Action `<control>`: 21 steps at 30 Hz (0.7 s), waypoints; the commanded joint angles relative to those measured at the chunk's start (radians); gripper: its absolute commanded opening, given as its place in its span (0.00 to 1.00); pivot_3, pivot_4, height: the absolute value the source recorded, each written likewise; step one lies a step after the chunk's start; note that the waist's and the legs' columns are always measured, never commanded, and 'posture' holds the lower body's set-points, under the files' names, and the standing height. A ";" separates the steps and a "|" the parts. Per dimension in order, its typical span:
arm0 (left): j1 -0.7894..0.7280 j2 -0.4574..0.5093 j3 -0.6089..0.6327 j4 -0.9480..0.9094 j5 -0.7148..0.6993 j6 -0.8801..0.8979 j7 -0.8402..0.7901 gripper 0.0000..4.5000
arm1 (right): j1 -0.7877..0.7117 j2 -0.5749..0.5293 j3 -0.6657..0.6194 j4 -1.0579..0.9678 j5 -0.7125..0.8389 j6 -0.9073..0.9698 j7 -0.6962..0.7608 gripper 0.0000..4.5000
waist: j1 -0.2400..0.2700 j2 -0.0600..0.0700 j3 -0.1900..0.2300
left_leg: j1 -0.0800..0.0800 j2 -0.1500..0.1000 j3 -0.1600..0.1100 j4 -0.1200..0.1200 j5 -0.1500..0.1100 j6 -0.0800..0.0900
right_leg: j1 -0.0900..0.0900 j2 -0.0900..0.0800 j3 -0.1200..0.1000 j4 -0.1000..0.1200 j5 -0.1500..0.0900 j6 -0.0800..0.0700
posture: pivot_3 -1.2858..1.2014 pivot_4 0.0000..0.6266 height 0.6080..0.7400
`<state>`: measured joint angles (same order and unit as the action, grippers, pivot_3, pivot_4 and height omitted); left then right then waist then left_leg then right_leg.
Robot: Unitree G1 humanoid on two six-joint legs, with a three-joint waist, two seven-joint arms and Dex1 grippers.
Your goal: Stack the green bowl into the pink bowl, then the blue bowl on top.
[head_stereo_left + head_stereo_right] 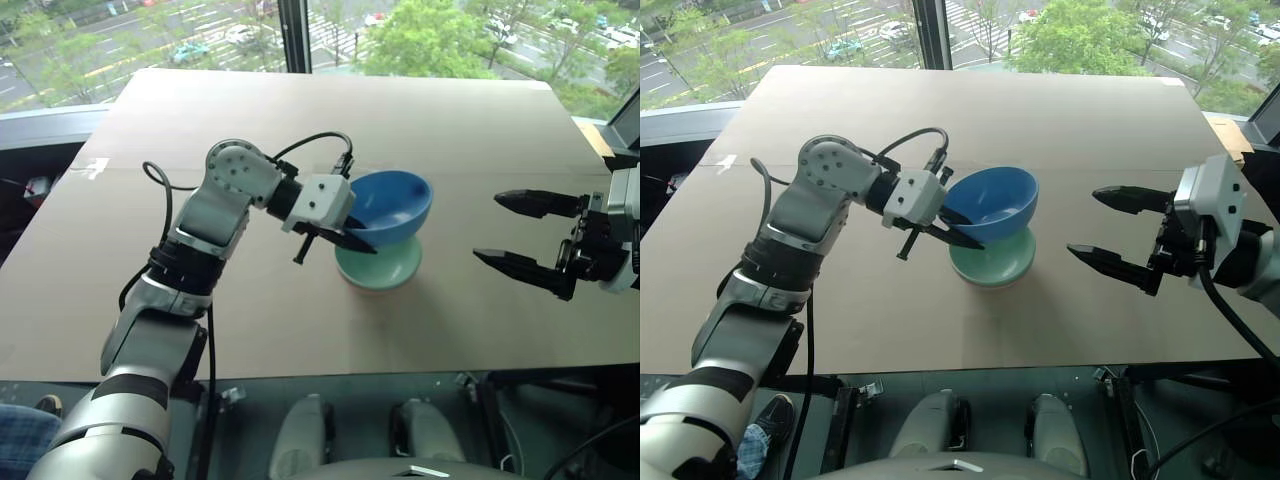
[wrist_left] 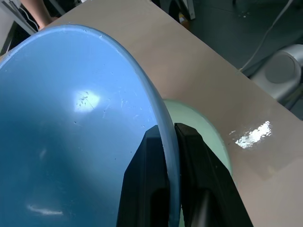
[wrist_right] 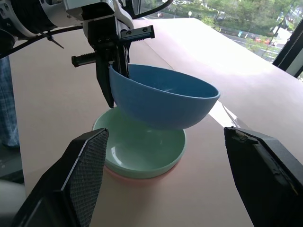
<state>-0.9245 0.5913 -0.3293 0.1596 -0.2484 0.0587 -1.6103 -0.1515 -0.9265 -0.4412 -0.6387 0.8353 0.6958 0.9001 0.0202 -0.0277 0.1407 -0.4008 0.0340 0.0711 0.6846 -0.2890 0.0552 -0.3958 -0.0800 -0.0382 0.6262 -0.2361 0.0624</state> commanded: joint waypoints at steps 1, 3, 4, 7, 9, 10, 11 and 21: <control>-0.005 -0.007 0.012 -0.045 -0.065 -0.005 -0.004 0.10 | -0.001 -0.016 -0.029 -0.028 0.013 -0.018 -0.011 0.91 | -0.001 0.000 0.000 | 0.000 0.000 0.000 0.000 0.000 0.000 | 0.000 0.000 0.000 0.000 0.000 0.000 | 0.52 0.24 0.99; -0.006 -0.032 0.036 -0.045 -0.087 0.013 0.008 0.23 | -0.004 -0.018 -0.029 -0.029 0.015 -0.018 -0.014 0.91 | -0.001 0.000 0.000 | 0.000 0.000 0.000 0.000 0.000 0.000 | 0.000 0.000 0.000 0.000 0.000 0.000 | 0.52 0.24 0.99; -0.008 -0.040 0.047 -0.050 -0.101 0.033 0.018 0.33 | -0.003 -0.018 -0.028 -0.029 0.016 -0.018 -0.015 0.91 | -0.001 0.000 0.000 | 0.000 0.000 0.000 0.000 0.000 0.000 | 0.000 0.000 0.000 0.000 0.000 0.000 | 0.52 0.24 0.99; -0.008 -0.058 0.080 -0.066 -0.130 0.082 0.062 0.50 | 0.004 -0.018 -0.026 -0.033 0.016 -0.018 -0.019 0.91 | -0.003 0.000 0.000 | 0.000 0.000 0.000 0.000 0.000 0.000 | 0.000 0.000 0.000 0.000 0.000 0.000 | 0.52 0.24 0.99; -0.001 -0.054 0.097 -0.079 -0.145 0.120 0.084 0.65 | 0.009 -0.018 -0.023 -0.035 0.015 -0.016 -0.023 0.91 | -0.005 0.000 0.000 | 0.000 0.000 0.000 0.000 0.000 0.000 | 0.000 0.000 0.000 0.000 0.000 0.000 | 0.52 0.24 0.99; 0.005 -0.048 0.104 -0.086 -0.149 0.138 0.090 0.71 | 0.011 -0.018 -0.022 -0.036 0.015 -0.015 -0.025 0.91 | -0.005 0.000 0.000 | 0.000 0.001 0.000 0.000 0.000 0.000 | 0.000 0.000 0.000 0.000 0.000 0.000 | 0.52 0.24 0.99; 0.014 -0.040 0.114 -0.089 -0.153 0.157 0.100 0.71 | 0.014 -0.017 -0.022 -0.035 0.014 -0.015 -0.026 0.91 | -0.005 0.000 0.000 | 0.000 0.001 0.000 0.000 0.000 0.000 | 0.000 0.000 0.000 0.000 0.000 0.000 | 0.52 0.24 0.99; 0.348 0.080 0.341 -0.216 -0.143 0.314 0.405 0.71 | 0.131 0.070 -0.018 0.019 -0.049 -0.059 -0.075 0.91 | -0.015 0.000 0.000 | 0.002 0.002 0.001 -0.001 0.000 0.000 | 0.000 0.001 0.002 0.000 0.000 0.000 | 0.52 0.24 0.99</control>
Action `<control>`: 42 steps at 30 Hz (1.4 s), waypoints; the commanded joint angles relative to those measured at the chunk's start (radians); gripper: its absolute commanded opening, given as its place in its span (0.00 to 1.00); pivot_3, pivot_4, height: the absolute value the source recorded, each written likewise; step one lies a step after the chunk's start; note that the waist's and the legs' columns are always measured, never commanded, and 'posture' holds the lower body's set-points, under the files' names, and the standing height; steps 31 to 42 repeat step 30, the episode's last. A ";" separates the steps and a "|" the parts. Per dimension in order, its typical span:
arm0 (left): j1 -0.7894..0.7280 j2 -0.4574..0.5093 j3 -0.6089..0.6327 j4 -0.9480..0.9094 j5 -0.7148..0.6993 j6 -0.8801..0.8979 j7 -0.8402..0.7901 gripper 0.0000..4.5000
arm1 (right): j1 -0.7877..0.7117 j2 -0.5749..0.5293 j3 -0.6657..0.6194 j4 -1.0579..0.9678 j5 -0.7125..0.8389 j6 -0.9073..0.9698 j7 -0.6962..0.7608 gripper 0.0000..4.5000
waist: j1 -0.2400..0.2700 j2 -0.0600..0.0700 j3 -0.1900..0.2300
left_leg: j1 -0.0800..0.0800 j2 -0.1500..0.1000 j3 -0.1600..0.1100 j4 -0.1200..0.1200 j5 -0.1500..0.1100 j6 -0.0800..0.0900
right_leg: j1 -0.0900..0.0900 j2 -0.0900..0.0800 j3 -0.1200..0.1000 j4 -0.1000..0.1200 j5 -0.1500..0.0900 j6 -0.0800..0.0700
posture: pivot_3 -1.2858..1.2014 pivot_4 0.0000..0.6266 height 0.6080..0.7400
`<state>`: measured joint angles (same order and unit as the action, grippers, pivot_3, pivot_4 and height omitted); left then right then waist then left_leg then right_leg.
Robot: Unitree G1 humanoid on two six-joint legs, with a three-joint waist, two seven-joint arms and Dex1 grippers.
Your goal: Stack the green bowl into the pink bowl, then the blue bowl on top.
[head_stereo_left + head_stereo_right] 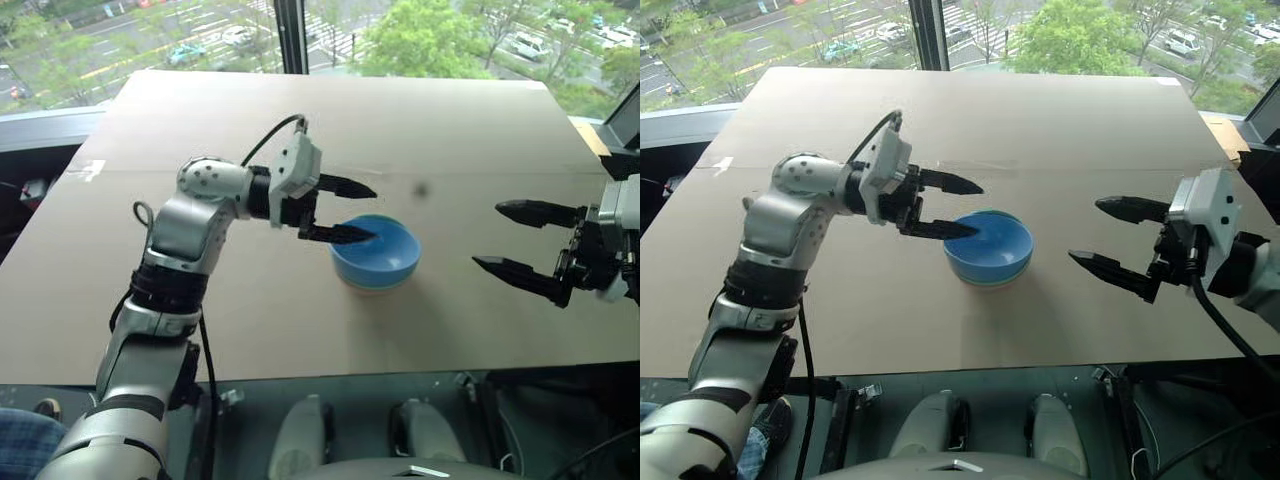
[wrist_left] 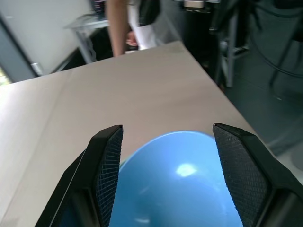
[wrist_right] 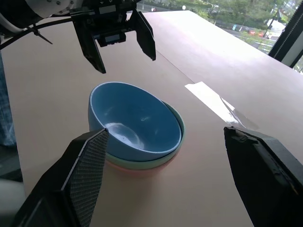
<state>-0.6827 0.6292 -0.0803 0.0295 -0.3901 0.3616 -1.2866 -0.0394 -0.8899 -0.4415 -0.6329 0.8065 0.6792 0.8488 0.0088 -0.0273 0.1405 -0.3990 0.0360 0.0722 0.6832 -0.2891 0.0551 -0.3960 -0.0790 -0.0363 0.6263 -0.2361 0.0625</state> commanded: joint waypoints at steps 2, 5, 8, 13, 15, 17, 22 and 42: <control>0.209 0.056 0.155 -0.103 -0.005 -0.005 0.137 0.71 | 0.046 0.063 0.006 0.031 -0.045 -0.067 -0.026 0.91 | 0.000 0.000 0.000 | 0.000 0.001 0.000 -0.001 0.000 0.000 | 0.000 0.001 0.000 0.000 0.000 0.000 | 0.52 0.24 0.99; 0.322 0.076 0.220 -0.113 -0.011 -0.027 0.176 0.71 | 0.067 0.101 0.038 0.067 -0.084 -0.107 -0.023 0.91 | 0.010 0.000 0.000 | 0.000 0.001 0.000 0.001 0.000 0.000 | 0.000 0.000 -0.001 0.000 0.000 0.000 | 0.52 0.24 0.99; 0.428 0.084 0.293 -0.135 -0.031 -0.017 0.218 0.71 | 0.094 0.135 0.074 0.116 -0.136 -0.161 -0.013 0.91 | 0.011 0.000 0.000 | 0.001 0.000 0.000 0.002 0.000 0.000 | 0.002 -0.001 -0.001 0.000 0.000 0.000 | 0.52 0.24 0.99; 0.571 0.073 0.382 -0.190 -0.064 -0.036 0.258 0.71 | 0.135 0.164 0.113 0.207 -0.220 -0.278 0.032 0.91 | 0.007 0.000 0.000 | 0.001 0.000 0.000 0.001 0.000 0.000 | 0.002 -0.001 -0.001 0.000 0.000 0.000 | 0.52 0.24 0.99; 0.632 0.066 0.418 -0.217 -0.079 -0.041 0.276 0.71 | 0.152 0.172 0.121 0.250 -0.261 -0.349 0.057 0.91 | 0.006 0.001 0.000 | 0.002 0.000 0.000 0.001 0.000 -0.001 | 0.002 -0.001 -0.001 0.000 0.000 0.000 | 0.52 0.24 0.99; 0.681 0.063 0.444 -0.232 -0.083 -0.054 0.289 0.71 | 0.162 0.181 0.120 0.279 -0.279 -0.399 0.078 0.91 | 0.005 0.001 0.000 | 0.002 0.000 0.000 0.001 0.000 -0.001 | 0.002 -0.001 -0.001 0.000 0.000 0.000 | 0.52 0.24 0.99; 0.751 0.059 0.485 -0.281 -0.103 -0.041 0.342 0.71 | 0.167 0.176 0.119 0.325 -0.296 -0.442 0.110 0.91 | 0.006 0.001 0.000 | 0.003 0.001 0.001 0.001 0.000 -0.001 | 0.002 -0.001 -0.001 0.000 0.000 -0.001 | 0.52 0.24 0.99; 0.765 0.050 0.492 -0.304 -0.119 -0.061 0.383 0.71 | 0.165 0.181 0.128 0.337 -0.302 -0.459 0.120 0.91 | 0.006 0.001 0.000 | 0.003 0.001 0.001 0.001 0.000 -0.001 | 0.003 -0.001 -0.001 0.000 0.000 -0.001 | 0.52 0.24 0.99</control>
